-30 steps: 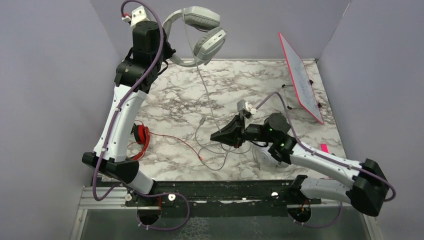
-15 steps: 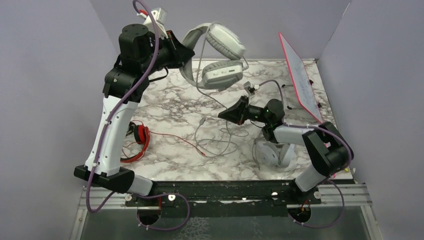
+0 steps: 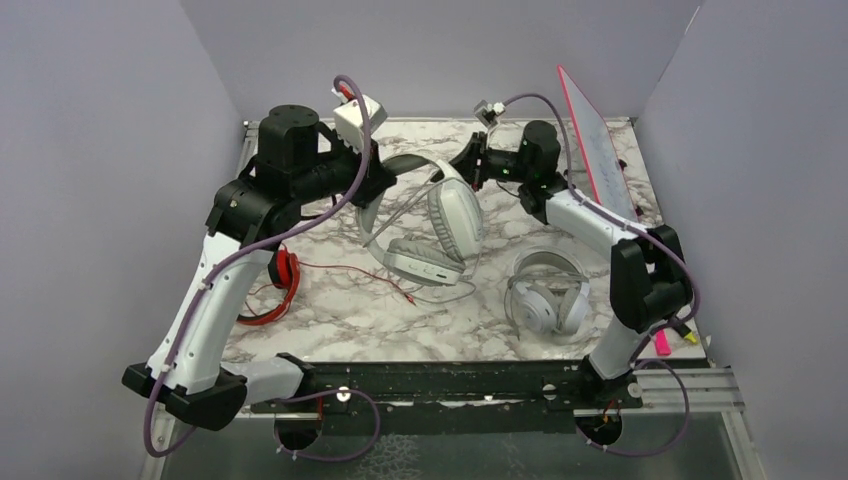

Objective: Wrap the headphones
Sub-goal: Wrap the headphones cable around the headphones.

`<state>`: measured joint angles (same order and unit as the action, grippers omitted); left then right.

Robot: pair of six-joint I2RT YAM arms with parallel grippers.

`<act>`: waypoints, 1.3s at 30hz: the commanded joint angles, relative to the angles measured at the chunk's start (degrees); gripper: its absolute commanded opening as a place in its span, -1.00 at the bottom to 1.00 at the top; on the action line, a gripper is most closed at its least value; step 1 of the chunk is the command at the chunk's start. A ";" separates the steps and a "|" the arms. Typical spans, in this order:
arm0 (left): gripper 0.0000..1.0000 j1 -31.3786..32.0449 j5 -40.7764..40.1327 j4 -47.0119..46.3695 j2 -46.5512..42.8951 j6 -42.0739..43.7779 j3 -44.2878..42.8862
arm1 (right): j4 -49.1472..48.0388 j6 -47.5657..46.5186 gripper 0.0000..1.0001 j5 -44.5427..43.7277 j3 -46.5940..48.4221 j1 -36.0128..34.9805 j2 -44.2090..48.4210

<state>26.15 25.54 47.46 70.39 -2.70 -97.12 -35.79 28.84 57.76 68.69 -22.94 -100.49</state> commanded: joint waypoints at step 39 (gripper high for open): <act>-1.00 12.26 -39.93 -23.62 -15.65 16.45 1.20 | -5.59 -14.70 -0.79 -57.78 -9.35 -8.49 6.73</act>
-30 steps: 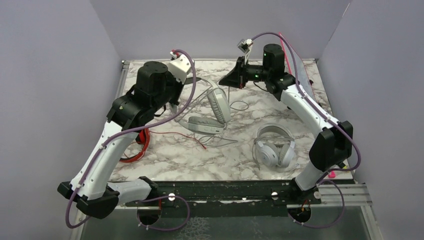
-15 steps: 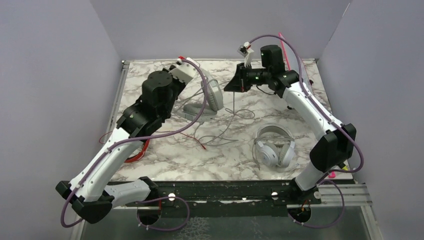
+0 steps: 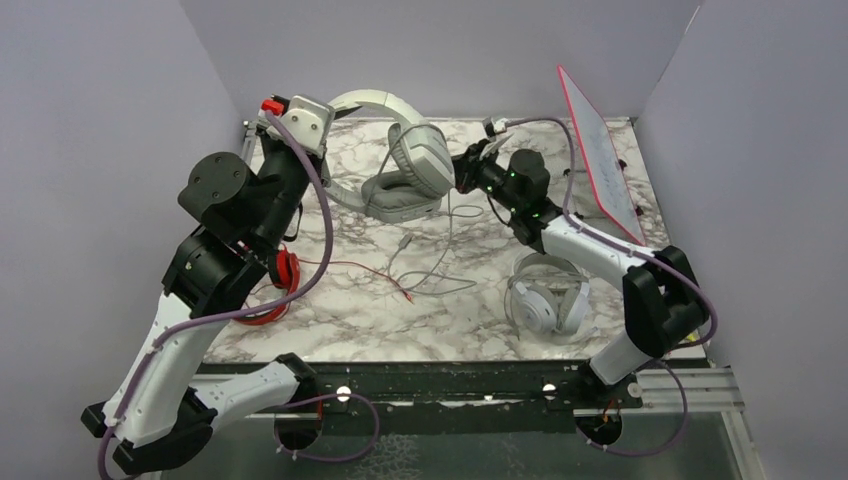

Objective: Wrap the headphones
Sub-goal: Wrap the headphones cable around the headphones.

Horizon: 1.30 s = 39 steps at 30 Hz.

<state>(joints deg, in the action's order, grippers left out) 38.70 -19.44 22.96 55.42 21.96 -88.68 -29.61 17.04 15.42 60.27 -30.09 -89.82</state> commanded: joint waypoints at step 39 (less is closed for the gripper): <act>-1.00 -0.29 19.41 10.62 5.52 -48.37 -21.62 | -23.47 -0.87 0.06 -8.73 11.73 0.74 -22.32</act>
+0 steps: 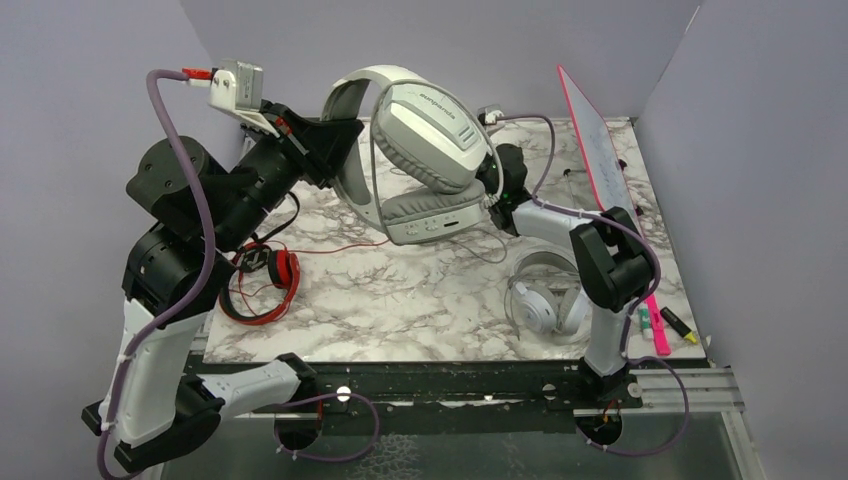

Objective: Wrap the headphones
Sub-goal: Wrap the headphones cable around the headphones.

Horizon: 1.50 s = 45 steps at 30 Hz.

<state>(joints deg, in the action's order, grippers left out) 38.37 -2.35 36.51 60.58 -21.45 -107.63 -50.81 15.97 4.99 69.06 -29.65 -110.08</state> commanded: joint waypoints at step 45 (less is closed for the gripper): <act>-1.00 0.08 -17.10 43.50 3.33 5.17 12.31 | 57.91 -5.01 -0.99 23.88 64.68 20.16 -22.86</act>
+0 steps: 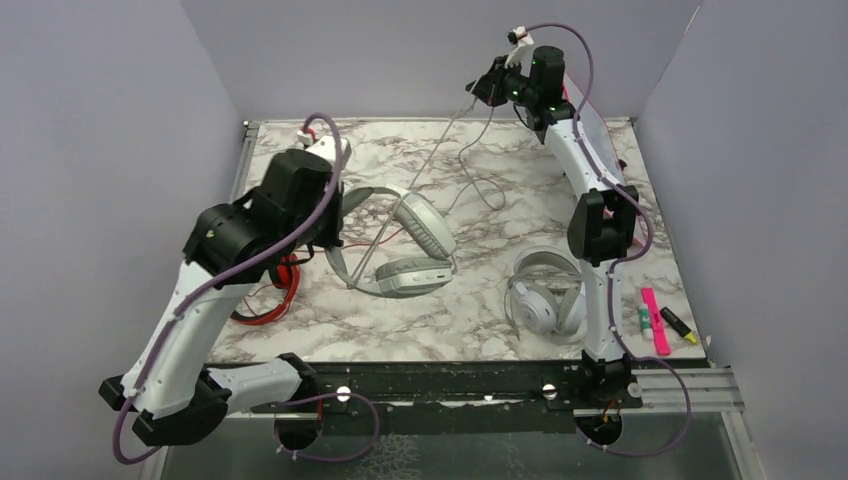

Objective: Wrap the headphones
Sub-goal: Wrap the headphones cable around the headphones.

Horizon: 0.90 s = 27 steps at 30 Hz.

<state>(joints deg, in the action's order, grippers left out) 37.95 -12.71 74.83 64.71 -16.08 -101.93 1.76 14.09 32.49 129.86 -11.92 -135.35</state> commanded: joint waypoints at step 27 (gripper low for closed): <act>-1.00 -13.44 -27.24 -24.01 13.64 8.81 22.31 | 13.69 -6.17 -0.99 5.93 -0.15 1.98 30.86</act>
<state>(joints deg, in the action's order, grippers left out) 29.04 -38.26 56.16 75.64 -11.03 -79.22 16.88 6.98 35.20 130.17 -10.70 -109.36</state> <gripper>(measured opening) 0.091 0.065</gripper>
